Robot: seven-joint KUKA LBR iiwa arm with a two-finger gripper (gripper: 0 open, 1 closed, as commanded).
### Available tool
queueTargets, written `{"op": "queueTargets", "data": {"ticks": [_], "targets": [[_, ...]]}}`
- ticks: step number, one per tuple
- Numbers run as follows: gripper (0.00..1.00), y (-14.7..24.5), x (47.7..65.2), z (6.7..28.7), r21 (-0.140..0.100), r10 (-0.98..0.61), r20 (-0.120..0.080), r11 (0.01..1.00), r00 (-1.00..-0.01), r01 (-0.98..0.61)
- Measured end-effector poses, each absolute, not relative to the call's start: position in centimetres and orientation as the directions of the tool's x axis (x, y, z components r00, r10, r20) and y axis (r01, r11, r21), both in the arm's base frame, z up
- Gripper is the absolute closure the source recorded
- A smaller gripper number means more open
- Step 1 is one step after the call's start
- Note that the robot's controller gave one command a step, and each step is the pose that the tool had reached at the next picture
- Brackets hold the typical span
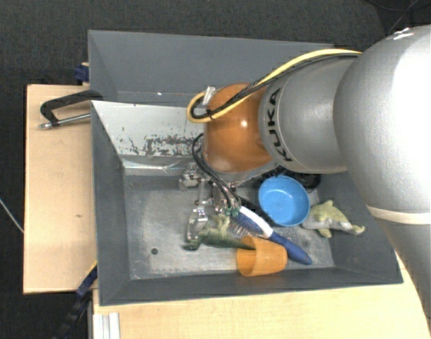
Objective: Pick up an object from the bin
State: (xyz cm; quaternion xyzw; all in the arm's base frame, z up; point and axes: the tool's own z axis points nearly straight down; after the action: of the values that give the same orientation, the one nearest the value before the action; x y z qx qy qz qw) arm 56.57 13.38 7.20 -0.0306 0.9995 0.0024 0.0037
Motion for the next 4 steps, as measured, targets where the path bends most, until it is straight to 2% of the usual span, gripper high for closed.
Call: {"op": "queueTargets", "data": {"ticks": [1, 2, 3, 4], "targets": [[0.0, 7.9, 51.0, 7.3, 0.003, -0.123, -0.013, 0.992, -0.992, -0.123], [0.0, 1.2, 54.2, 7.3, 0.003, -0.111, -0.01, 0.994, -0.994, -0.111], [0.0, 4.5, 55.2, 18.4, 0.001, -0.103, -0.015, 0.995, -0.995, -0.103], [0.0, -2.3, 53.4, 9.6, 0.0, -0.241, 0.003, 0.97, -0.97, -0.241]]}}
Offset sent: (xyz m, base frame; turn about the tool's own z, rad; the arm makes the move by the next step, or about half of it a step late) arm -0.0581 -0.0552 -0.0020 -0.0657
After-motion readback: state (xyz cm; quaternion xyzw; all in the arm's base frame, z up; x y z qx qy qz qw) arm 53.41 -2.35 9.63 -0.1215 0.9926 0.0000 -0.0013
